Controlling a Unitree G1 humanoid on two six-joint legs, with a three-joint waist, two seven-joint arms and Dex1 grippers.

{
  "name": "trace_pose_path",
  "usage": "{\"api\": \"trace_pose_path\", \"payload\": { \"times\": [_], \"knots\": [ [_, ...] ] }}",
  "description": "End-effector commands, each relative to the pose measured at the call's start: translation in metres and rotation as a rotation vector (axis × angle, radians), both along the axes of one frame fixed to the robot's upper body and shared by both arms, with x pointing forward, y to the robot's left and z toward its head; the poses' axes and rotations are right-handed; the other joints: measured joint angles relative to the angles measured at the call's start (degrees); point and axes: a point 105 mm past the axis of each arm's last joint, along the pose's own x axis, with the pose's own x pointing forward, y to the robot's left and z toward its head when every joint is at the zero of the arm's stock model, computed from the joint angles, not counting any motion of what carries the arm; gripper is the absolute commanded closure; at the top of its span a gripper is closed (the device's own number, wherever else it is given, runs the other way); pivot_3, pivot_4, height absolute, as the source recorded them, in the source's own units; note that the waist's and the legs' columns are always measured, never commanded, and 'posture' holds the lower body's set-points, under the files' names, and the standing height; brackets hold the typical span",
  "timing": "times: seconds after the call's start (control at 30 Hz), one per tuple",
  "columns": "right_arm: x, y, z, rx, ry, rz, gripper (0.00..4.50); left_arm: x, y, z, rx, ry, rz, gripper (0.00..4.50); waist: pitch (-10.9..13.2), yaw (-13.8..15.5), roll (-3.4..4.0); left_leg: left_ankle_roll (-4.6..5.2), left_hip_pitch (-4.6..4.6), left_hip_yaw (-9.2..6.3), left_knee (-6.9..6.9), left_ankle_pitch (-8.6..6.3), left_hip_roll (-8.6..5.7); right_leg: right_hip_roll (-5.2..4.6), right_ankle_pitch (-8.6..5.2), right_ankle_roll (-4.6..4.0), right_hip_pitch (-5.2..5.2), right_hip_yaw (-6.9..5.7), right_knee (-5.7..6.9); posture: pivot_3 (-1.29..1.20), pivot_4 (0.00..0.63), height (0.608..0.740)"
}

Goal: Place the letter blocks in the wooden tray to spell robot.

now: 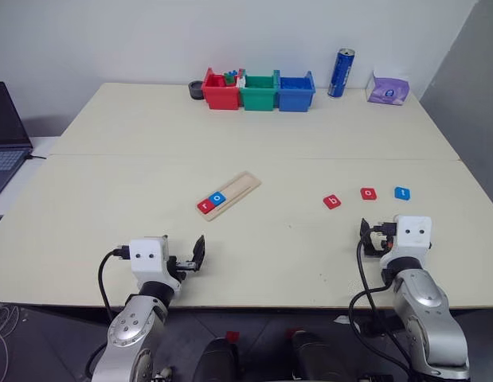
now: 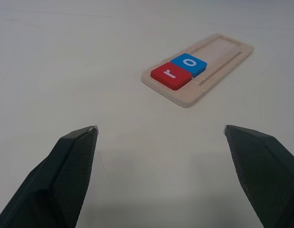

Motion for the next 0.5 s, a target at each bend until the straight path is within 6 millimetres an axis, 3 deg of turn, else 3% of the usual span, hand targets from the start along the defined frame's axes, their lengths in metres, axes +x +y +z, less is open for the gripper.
{"api": "trace_pose_path", "payload": {
  "times": [0.03, 0.27, 0.5],
  "knots": [
    [0.001, 0.004, 0.017, -0.018, -0.061, -0.002, 0.02, 0.0, 0.004, 0.017, 0.026, -0.067, 0.015, 0.0, 0.0, 0.0, 0.0, 0.0, 0.0, 0.0, -0.02, 0.0, 0.0, 0.02, -0.01, -0.02, -0.01, 0.0, 0.0, 0.0, 0.15, 0.74],
    [0.005, 0.008, 0.018, -0.02, -0.065, 0.004, 0.02, 0.001, 0.015, 0.025, 0.041, -0.088, 0.047, 0.0, 0.0, 0.0, 0.0, 0.0, 0.01, -0.04, -0.19, 0.0, 0.03, 0.08, -0.11, -0.19, -0.02, 0.0, 0.0, 0.0, 0.15, 0.74],
    [-0.001, 0.013, 0.014, -0.005, -0.054, 0.001, 0.02, -0.001, 0.012, 0.027, 0.035, -0.093, 0.048, 0.0, 0.0, 0.0, 0.0, -0.01, 0.02, -0.06, -0.32, 0.0, 0.06, 0.08, -0.16, -0.27, -0.03, 0.0, -0.02, 0.0, 0.15, 0.74]
  ]
}}
